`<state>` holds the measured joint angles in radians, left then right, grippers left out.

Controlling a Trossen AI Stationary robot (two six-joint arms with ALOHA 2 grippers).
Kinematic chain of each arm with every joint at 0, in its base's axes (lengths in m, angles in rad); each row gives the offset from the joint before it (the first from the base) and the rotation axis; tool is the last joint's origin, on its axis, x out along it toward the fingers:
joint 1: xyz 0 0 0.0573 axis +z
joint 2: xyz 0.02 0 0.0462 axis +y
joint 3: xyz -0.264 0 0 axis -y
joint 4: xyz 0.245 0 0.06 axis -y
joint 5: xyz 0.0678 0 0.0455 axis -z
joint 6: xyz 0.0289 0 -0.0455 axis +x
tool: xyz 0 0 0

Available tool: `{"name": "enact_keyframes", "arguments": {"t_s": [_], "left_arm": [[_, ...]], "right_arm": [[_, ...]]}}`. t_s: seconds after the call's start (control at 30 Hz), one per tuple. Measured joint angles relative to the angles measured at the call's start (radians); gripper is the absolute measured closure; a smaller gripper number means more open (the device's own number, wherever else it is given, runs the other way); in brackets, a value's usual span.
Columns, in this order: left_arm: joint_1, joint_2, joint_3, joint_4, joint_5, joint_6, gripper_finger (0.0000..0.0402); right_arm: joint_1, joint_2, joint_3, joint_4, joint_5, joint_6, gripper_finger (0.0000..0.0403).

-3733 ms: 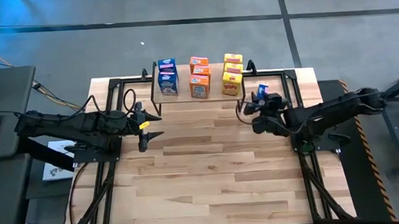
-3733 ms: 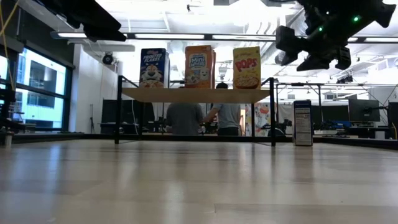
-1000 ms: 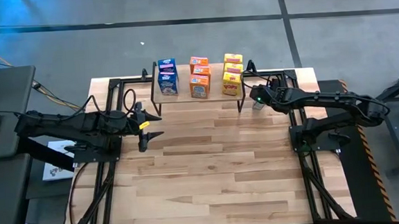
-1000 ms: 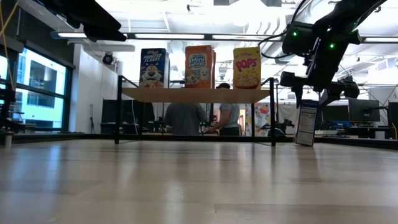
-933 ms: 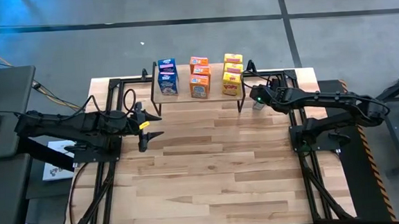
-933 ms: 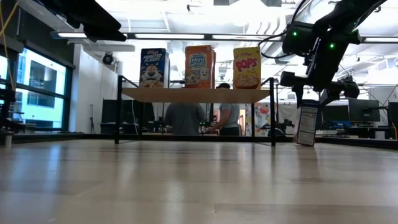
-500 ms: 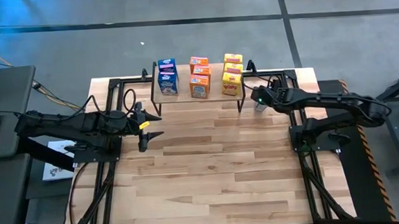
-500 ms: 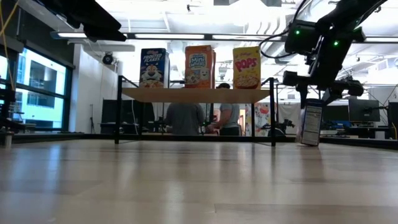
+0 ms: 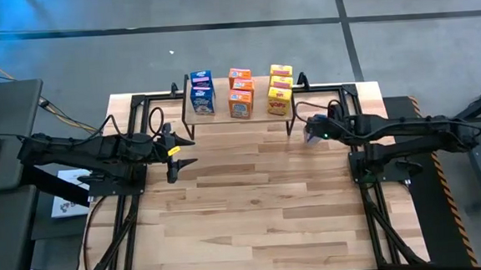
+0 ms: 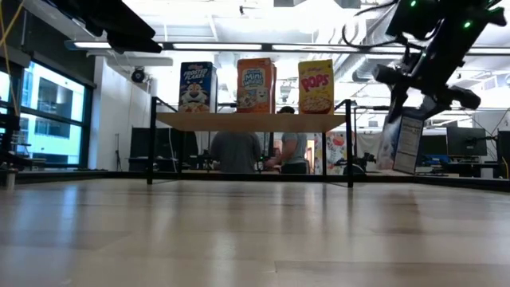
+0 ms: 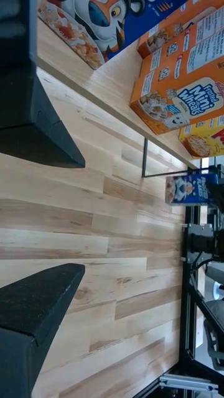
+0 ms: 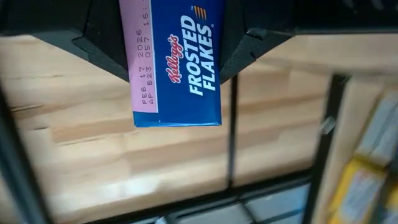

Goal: Stack cereal on shelf
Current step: Put the blue cereal box aligned with the other blue cereal boxes on the shelf

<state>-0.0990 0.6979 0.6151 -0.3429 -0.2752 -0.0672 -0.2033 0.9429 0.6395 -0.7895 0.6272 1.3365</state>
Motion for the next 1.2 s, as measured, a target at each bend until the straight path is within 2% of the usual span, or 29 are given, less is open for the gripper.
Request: {"name": "enact_keyframes", "arguments": {"t_s": [0.17,0.43,0.67,0.77,1.03,1.2], "left_arm": [[0.0,0.0,0.0,0.0,0.0,0.0,0.0145],[0.0,0.0,0.0,0.0,0.0,0.0,0.0145],[0.0,0.0,0.0,0.0,0.0,0.0,0.0145],[0.0,0.0,0.0,0.0,0.0,0.0,0.0145],[0.0,0.0,0.0,0.0,0.0,0.0,0.0145],[0.0,0.0,0.0,0.0,0.0,0.0,0.0145]], "right_arm": [[0.125,-0.016,0.0,0.035,-0.038,-0.025,0.0217],[0.313,0.03,0.0,0.249,-0.06,-0.149,0.0217],[0.361,0.176,0.001,0.586,-0.077,-0.462,0.0217],[0.36,0.256,0.034,0.673,-0.104,-0.606,0.0217],[0.345,0.48,0.27,0.605,-0.277,-0.999,0.0217],[0.336,0.586,0.417,0.506,-0.33,-1.144,0.0217]]}}
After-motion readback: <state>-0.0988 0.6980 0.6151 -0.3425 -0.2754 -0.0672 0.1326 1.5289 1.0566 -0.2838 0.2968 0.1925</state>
